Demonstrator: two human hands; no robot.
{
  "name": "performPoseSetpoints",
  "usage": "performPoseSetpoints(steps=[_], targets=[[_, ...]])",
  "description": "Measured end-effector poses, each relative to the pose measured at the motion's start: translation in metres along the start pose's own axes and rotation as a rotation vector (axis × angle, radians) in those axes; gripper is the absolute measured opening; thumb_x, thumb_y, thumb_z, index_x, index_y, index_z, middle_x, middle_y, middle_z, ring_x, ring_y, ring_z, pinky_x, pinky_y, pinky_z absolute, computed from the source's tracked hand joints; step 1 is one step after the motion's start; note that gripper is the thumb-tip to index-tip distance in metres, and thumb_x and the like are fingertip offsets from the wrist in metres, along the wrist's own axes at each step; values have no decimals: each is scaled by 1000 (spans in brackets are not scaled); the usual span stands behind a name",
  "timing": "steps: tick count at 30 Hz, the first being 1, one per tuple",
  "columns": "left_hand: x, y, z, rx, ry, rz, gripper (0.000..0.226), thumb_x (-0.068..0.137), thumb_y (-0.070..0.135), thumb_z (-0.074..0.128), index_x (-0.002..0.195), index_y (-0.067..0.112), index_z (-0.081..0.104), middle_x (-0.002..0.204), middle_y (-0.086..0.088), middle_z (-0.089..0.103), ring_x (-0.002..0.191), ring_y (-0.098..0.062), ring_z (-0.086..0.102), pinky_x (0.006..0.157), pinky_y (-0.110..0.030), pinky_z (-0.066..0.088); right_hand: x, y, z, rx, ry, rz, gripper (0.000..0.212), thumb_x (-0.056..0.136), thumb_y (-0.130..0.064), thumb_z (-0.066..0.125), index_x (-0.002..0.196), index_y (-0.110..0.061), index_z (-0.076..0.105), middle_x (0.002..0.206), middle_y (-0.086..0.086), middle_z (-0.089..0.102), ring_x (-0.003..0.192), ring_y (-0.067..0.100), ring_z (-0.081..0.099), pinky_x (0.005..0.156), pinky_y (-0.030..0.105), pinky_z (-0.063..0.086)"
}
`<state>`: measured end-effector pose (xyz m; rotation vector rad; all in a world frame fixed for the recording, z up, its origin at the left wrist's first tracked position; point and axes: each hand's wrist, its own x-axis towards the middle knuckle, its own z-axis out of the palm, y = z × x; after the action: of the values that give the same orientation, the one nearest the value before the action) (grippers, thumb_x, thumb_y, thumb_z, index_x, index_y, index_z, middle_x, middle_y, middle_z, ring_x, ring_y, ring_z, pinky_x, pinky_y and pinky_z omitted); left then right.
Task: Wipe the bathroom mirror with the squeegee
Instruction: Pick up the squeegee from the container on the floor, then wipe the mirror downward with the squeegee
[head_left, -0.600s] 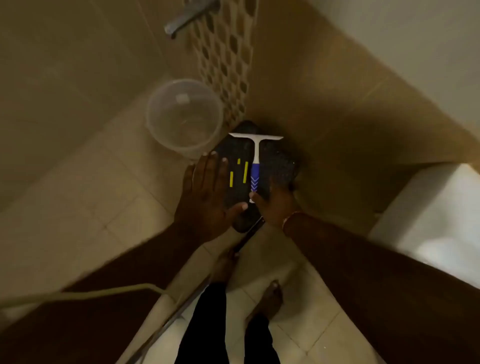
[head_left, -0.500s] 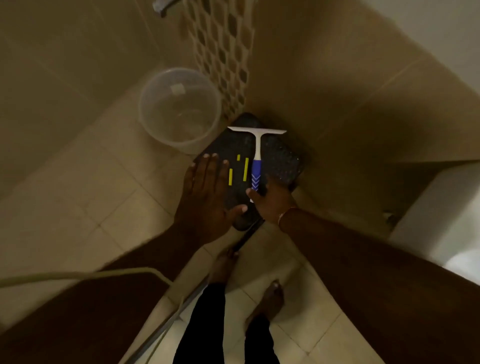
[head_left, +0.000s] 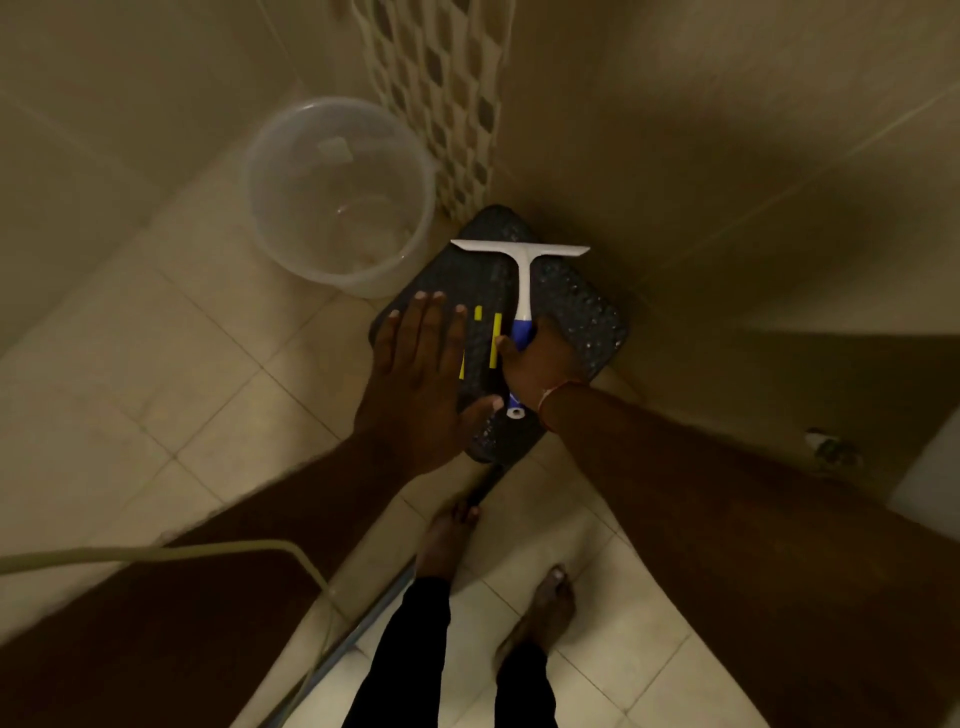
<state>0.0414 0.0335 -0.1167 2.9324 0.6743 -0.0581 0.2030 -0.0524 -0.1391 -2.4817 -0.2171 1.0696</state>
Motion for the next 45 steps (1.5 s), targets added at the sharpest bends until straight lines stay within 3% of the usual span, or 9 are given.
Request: performPoseSetpoints(steps=[11,14,18,21,24,30,35,40,45], targets=[[11,-7,-16,-5,-21,-5,111,106,87,38,181,7,20,188,-24,17,176,-43,14,141,-64,13,-21,-9,-7,279,27,-10,38,111,-28,60,145,-13,52,139,17,66,128,36,66,106,46,52],[11,-7,-37,17,29,-11,111,107,87,37,180,5,21,188,-26,19,176,-44,16,141,-64,14,-39,-16,-22,368,56,-91,35,111,-42,59,129,-12,58,116,12,70,105,28,70,92,40,53],[10,-6,-86,27,147,27,110,108,86,35,178,2,27,185,-29,26,174,-47,23,140,-66,20,-81,-32,-53,394,164,-184,29,114,-43,52,109,-15,57,93,2,62,81,19,57,74,27,33],[10,-2,-142,16,245,48,109,109,85,33,178,0,29,185,-29,27,174,-47,24,138,-67,25,-121,-49,-84,455,254,-226,35,113,-44,54,107,-9,61,97,10,66,90,29,62,81,31,39],[18,1,-203,29,341,87,108,109,84,35,178,1,29,186,-27,26,174,-46,24,137,-68,26,-160,-72,-122,504,318,-262,35,111,-49,56,97,-17,59,85,0,65,83,26,64,82,37,46],[50,22,-357,51,538,160,107,109,82,36,177,1,30,185,-26,27,173,-47,26,137,-68,27,-263,-131,-232,630,427,-518,24,112,-42,55,93,-27,54,71,-17,61,63,3,55,61,18,43],[72,60,-495,50,716,278,111,107,87,38,179,3,27,188,-23,22,176,-44,20,137,-67,25,-344,-174,-323,689,600,-650,32,109,-51,54,94,-23,53,70,-5,55,63,8,52,66,34,49],[79,113,-623,31,895,409,113,106,87,41,179,3,25,189,-21,18,177,-41,16,138,-67,24,-428,-208,-419,730,771,-814,32,108,-54,52,96,-24,55,69,-8,54,62,6,49,61,20,45],[71,166,-727,10,1025,515,114,106,89,32,182,6,12,191,-19,7,179,-39,8,140,-67,18,-513,-225,-498,752,970,-954,26,112,-47,55,100,-24,58,71,-1,56,63,7,49,62,23,44]])
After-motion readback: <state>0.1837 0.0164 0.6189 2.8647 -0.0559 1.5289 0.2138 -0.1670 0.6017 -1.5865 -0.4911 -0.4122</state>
